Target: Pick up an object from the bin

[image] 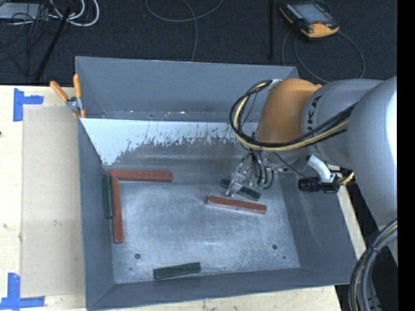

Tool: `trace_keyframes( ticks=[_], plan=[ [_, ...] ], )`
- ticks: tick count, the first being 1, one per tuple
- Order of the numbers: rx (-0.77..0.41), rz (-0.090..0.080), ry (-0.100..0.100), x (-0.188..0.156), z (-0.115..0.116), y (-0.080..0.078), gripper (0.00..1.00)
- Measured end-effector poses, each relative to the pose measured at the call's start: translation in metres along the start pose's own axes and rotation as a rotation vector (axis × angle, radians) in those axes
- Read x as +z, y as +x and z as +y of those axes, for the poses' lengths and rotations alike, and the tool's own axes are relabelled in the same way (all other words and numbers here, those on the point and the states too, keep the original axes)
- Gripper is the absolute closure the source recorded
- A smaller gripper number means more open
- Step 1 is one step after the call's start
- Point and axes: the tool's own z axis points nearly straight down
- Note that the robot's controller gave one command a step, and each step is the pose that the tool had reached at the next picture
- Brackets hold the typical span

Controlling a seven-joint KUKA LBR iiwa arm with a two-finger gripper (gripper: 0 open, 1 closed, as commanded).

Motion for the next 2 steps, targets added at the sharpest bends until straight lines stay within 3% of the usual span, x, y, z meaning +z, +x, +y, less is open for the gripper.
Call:
trace_keyframes(
  ticks=[2],
  plan=[
    [-0.003, 0.01, 0.004, -0.029, 0.001, -0.001, 1.0]
  ],
)
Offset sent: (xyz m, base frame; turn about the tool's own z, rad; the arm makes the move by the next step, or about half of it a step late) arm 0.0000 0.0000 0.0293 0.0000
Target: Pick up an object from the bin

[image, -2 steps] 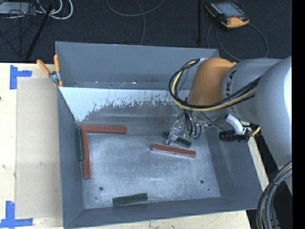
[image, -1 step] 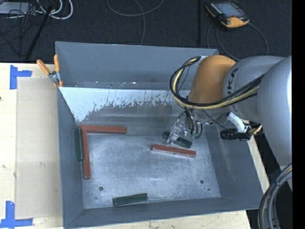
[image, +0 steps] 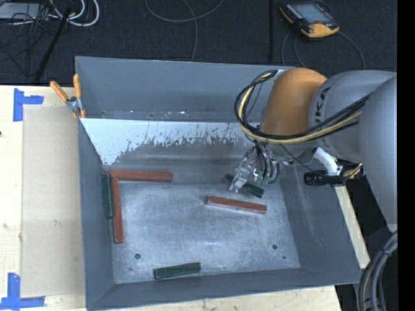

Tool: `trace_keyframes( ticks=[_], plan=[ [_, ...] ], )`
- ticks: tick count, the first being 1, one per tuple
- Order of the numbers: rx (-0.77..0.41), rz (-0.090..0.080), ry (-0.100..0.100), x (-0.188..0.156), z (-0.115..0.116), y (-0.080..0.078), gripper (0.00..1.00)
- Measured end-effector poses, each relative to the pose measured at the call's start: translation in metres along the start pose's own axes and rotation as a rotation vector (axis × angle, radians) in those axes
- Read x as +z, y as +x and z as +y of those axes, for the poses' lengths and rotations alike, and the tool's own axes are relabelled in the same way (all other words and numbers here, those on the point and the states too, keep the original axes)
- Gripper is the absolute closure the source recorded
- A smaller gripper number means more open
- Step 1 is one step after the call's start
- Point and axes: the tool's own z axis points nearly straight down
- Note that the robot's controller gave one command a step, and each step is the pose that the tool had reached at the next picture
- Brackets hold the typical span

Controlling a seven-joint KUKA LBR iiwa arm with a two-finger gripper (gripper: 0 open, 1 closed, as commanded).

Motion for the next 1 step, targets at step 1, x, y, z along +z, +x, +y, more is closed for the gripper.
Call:
trace_keyframes(
  ticks=[1],
  plan=[
    [-0.002, 0.003, 0.003, 0.0161, -0.0002, 0.0005, 1.0]
  ],
)
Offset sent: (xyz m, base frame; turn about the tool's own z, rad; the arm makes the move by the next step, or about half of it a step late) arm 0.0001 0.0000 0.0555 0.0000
